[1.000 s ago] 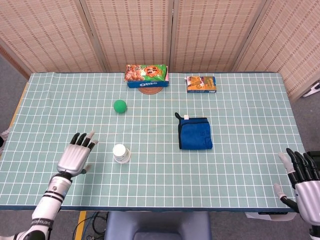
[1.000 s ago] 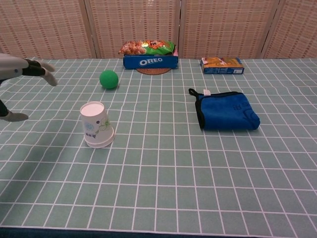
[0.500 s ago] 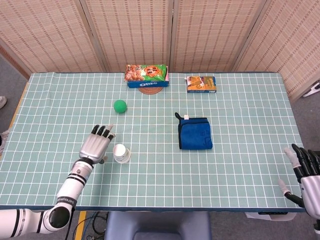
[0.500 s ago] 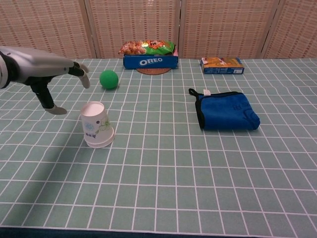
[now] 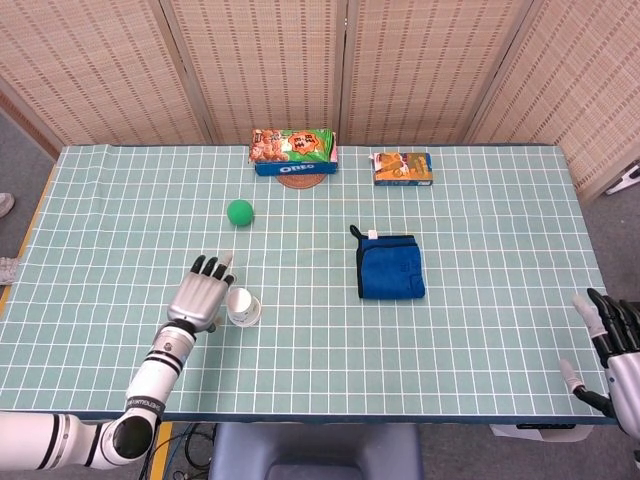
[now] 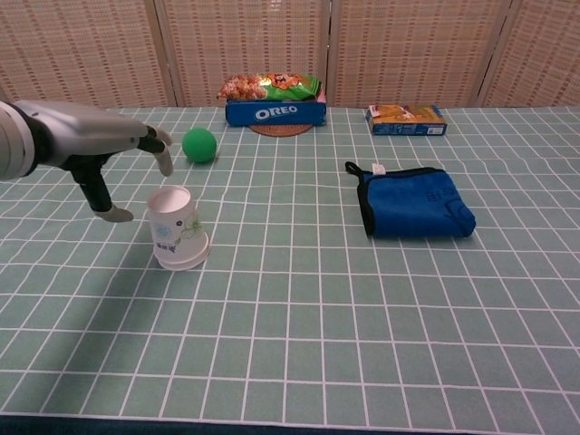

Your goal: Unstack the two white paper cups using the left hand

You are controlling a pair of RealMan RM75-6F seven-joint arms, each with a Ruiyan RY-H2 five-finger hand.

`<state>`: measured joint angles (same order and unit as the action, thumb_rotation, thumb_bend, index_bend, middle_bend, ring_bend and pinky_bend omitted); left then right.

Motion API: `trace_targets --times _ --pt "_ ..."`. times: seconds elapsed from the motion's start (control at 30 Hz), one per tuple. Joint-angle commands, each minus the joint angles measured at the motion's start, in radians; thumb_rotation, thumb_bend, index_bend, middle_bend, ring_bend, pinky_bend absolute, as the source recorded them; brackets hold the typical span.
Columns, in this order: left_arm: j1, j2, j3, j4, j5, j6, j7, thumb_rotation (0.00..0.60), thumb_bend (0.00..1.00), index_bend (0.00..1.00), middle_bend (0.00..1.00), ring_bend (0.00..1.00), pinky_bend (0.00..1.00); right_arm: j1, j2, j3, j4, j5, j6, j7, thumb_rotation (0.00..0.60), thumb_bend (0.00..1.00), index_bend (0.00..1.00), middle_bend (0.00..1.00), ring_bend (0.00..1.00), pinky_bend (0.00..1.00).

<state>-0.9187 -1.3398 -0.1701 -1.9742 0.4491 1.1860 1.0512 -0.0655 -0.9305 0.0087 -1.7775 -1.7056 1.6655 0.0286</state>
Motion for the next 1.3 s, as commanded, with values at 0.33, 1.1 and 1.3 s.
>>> trace_targets --times 0.33,1.1,1.3 --pt "-0.057 -0.049 0.015 0.058 -0.062 0.004 -0.009 0.600 0.30 0.26 0.00 0.00 0.00 -0.003 0.006 -0.004 0.006 -0.005 0.013 0.017 0.600 0.32 0.01 0.00 0.00 0.00" --pt "-0.102 -0.068 0.042 0.065 -0.095 0.041 -0.026 0.600 0.30 0.29 0.00 0.00 0.00 -0.003 0.009 -0.009 0.008 -0.008 0.017 0.018 0.600 0.31 0.01 0.00 0.00 0.00" --pt "-0.112 -0.072 0.046 0.083 -0.096 0.020 -0.038 0.600 0.30 0.30 0.00 0.00 0.00 -0.002 0.012 -0.011 0.006 -0.004 0.012 0.018 0.600 0.32 0.01 0.00 0.00 0.00"
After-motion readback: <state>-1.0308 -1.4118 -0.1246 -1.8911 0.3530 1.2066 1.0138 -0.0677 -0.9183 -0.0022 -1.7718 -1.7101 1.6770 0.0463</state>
